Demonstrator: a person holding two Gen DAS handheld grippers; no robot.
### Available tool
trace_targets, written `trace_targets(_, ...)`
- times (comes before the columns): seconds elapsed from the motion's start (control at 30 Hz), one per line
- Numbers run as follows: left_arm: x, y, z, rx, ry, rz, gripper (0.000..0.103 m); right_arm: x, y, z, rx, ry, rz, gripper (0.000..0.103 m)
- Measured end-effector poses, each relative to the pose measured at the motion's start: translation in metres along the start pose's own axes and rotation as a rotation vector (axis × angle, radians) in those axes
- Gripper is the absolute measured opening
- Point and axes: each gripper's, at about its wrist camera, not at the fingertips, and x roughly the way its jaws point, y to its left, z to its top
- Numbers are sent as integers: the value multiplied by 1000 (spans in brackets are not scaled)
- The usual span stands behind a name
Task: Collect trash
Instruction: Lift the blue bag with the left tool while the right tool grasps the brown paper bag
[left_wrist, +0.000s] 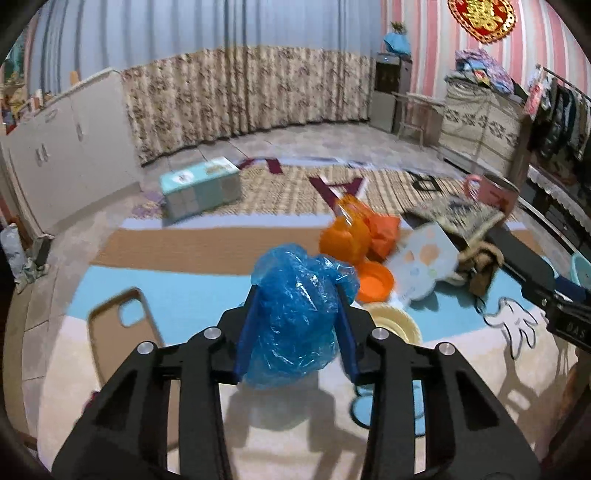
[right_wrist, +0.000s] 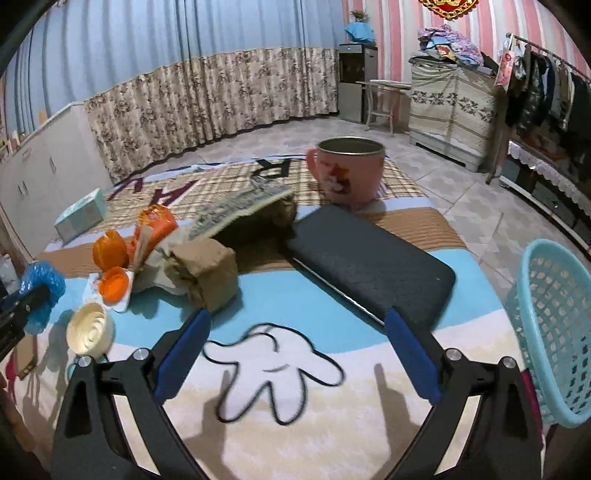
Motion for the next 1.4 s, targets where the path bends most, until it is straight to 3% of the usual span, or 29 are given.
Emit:
trace_targets(0.13, 0, 9, 9, -11, -34, 24, 37, 3, 23, 7, -77, -19, 7, 92)
trace_targets(0.23, -1, 10, 12, -6, -50, 33, 37, 9, 42, 9, -161, -21, -6, 85)
trace_targets(0.33, -6, 9, 13, -18, -62, 7, 37, 21, 53, 11, -191, 3, -2, 73)
trace_targets(0.5, -6, 5, 13, 16, -75, 15, 37, 39, 55, 15, -174, 59, 44, 42)
trace_targets(0.83, -5, 5, 14, -6, -72, 21, 37, 4, 42, 18, -174, -22, 39, 40)
trace_targets(0.87, -6, 3, 13, 0, -75, 21, 37, -4, 38, 18, -167, -34, 34, 28)
trace_targets(1.13, -7, -7, 12, 35, -81, 20, 37, -47, -7, 19, -128, -100, -33, 29)
trace_targets(1.4, -15, -22, 10, 87, -100, 15, 37, -87, -77, 18, -67, -173, -226, 29)
